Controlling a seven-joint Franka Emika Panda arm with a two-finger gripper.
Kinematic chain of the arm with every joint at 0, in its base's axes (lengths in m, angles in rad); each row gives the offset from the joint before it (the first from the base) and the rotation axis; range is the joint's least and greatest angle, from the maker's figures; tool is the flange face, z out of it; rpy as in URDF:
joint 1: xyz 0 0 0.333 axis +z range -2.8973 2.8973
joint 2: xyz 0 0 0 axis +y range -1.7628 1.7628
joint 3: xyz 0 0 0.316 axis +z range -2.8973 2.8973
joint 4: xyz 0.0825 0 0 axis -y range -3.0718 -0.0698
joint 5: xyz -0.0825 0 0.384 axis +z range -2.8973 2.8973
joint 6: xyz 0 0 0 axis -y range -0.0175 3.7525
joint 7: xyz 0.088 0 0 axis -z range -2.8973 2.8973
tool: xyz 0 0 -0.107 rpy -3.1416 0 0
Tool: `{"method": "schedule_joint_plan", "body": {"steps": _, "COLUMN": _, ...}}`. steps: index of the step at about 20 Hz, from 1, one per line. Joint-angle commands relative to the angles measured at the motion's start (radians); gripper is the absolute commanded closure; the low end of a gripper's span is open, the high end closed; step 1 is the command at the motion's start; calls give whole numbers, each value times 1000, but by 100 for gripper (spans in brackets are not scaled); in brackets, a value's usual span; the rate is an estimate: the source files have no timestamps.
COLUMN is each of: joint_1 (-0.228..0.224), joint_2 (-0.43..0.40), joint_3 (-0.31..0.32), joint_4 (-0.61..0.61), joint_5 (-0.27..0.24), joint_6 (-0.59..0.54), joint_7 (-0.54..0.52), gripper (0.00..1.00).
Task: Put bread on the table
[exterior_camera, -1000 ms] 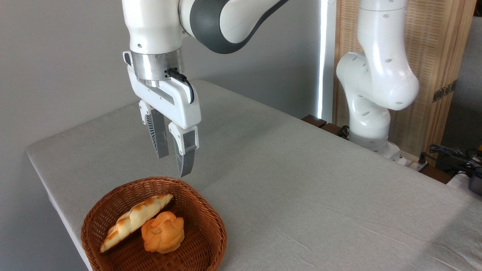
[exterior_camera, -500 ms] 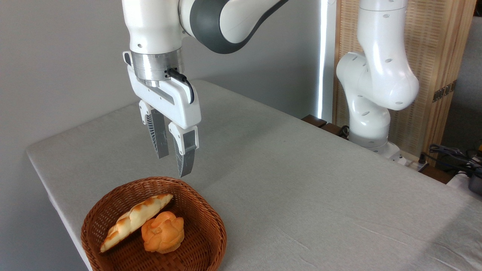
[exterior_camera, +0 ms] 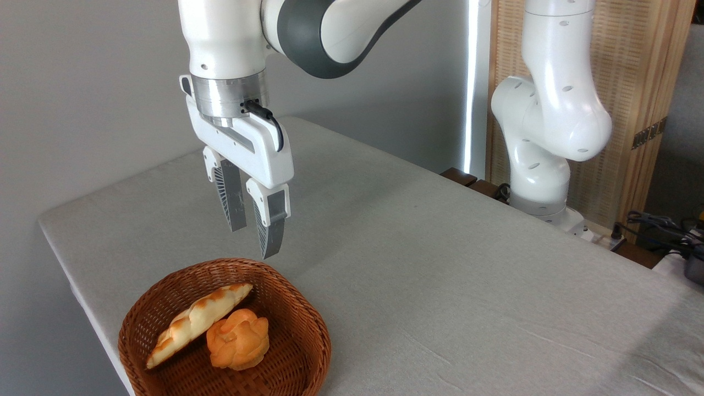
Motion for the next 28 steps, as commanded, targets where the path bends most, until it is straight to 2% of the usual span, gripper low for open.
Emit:
{"method": "schedule_joint_plan", "body": {"steps": 1, "joint_1": -3, "joint_2": 2, "joint_3": 3, "joint_4": 15, "joint_5": 12, "joint_6": -20, "joint_7": 6, "gripper": 0}}
{"method": "schedule_joint_plan", "body": {"steps": 16, "joint_1": -1, "joint_2": 2, "joint_3": 7, "joint_4": 13, "joint_5": 16, "joint_6": -8, "joint_7": 9, "gripper": 0}}
{"method": "schedule_joint_plan", "body": {"steps": 22, "joint_1": 10, "joint_2": 25, "joint_3": 10, "joint_4": -21, "joint_5": 16, "joint_6": 173, "joint_7": 8, "gripper": 0}}
{"method": "schedule_joint_plan", "body": {"steps": 28, "joint_1": 11, "joint_2": 100, "joint_3": 10, "joint_4": -25, "joint_5": 16, "joint_6": 348, "joint_7": 8, "gripper": 0}}
